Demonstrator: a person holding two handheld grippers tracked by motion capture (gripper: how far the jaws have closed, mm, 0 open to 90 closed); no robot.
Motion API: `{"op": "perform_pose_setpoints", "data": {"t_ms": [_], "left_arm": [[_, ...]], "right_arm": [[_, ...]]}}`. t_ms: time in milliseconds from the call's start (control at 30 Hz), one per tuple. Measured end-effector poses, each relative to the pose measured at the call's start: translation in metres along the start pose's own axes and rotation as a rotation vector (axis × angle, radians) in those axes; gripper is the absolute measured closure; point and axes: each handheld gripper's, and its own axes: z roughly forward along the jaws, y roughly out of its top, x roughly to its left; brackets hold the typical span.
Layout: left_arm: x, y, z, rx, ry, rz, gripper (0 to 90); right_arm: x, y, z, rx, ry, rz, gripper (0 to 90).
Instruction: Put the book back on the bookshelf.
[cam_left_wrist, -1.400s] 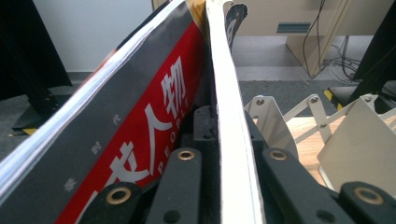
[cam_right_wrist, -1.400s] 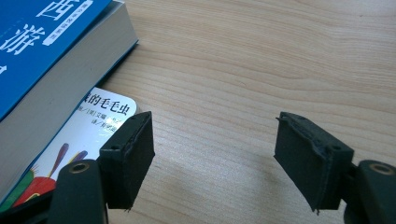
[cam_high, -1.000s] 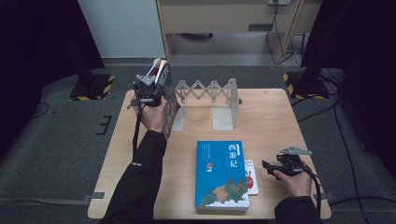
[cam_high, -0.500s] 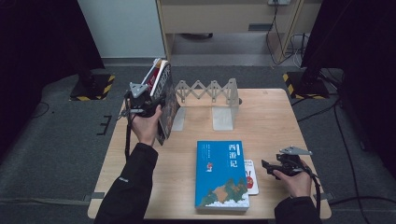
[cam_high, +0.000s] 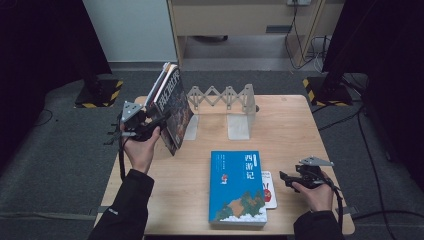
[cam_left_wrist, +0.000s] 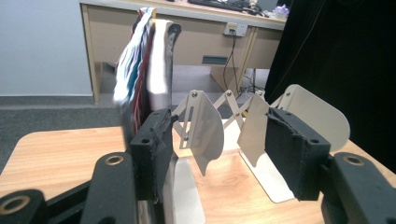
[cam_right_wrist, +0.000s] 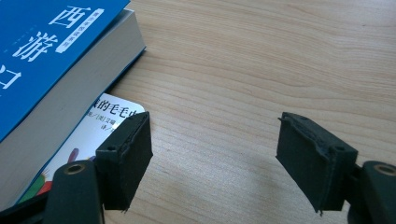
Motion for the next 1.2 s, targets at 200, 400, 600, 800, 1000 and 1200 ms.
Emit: {"op": "perform_pose_setpoints", "data": {"t_ms": [200, 400, 600, 800, 1000, 1200], "left_arm": [[0.001, -0.013, -0.014, -0.002, -0.045, -0.017, 39.3], [-0.003, -0.03, -0.022, 0.02, -0.092, -0.028, 37.8], [-0.006, -0.051, -0.02, 0.061, -0.114, -0.021, 36.6], [-0.013, -0.064, -0.015, 0.1, -0.145, -0.013, 35.1], [-0.025, -0.083, -0.007, 0.164, -0.175, 0.003, 33.5], [-0.034, -0.102, 0.001, 0.231, -0.204, 0.037, 33.1]], "right_arm": [[0.001, 0.001, -0.001, -0.012, 0.001, -0.005, 26.1], [0.004, 0.003, -0.003, -0.023, 0.007, -0.01, 25.4], [0.005, 0.004, -0.004, -0.032, 0.017, -0.015, 24.9], [0.012, 0.007, -0.003, -0.043, 0.036, -0.019, 24.6], [0.019, 0.01, -0.004, -0.056, 0.069, -0.01, 24.2], [0.027, 0.014, -0.003, -0.069, 0.094, -0.012, 24.1]]}}
